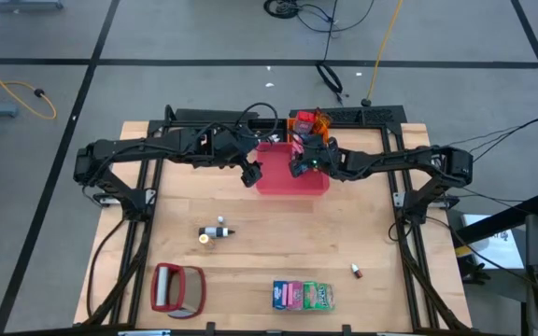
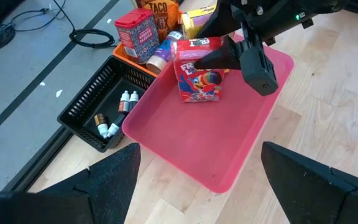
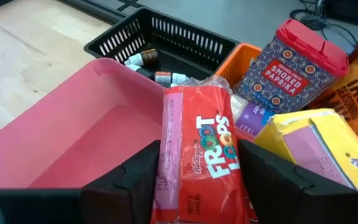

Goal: Pick & Place Kitchen Items
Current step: Put the red cereal box into the pink bin, then put the green cereal box into the pink bin

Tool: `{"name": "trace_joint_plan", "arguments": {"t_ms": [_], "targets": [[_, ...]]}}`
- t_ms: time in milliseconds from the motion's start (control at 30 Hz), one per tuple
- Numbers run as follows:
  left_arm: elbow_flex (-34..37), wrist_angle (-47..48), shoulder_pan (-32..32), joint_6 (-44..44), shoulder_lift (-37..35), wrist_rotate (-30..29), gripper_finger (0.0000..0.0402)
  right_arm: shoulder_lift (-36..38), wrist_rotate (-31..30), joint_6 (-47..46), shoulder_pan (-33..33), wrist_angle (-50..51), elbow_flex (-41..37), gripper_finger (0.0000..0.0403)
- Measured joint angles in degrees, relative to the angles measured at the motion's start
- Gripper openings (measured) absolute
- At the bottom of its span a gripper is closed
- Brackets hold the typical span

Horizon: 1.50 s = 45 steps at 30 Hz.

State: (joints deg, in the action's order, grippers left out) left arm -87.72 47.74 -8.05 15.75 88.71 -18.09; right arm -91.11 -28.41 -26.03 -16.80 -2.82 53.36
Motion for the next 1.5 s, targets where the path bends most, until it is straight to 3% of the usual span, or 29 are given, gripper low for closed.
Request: {"name": "trace_joint_plan", "arguments": {"t_ms": [333, 800, 1167, 1500], "targets": [[0.0, 0.1, 0.0, 0.1, 0.0, 0.0, 0.0335, 2.7, -0.2, 5.1, 0.0, -2.6, 0.1, 0.0197], [0.0, 0.2, 0.0, -0.4, 0.0, 0.0, 0.0335, 15.1, 0.2, 12.0, 3.8, -2.4, 0.0, 0.0196], [0.0, 0.2, 0.0, -1.8, 0.0, 0.0, 0.0335, 19.7, 22.4, 7.9, 15.1, 2.6, 0.0, 0.0196], [0.0, 0.2, 0.0, -2.0, 0.0, 0.0, 0.0335, 19.6, 26.3, 1.6, 30.3, 10.0, 0.0, 0.0196]]}}
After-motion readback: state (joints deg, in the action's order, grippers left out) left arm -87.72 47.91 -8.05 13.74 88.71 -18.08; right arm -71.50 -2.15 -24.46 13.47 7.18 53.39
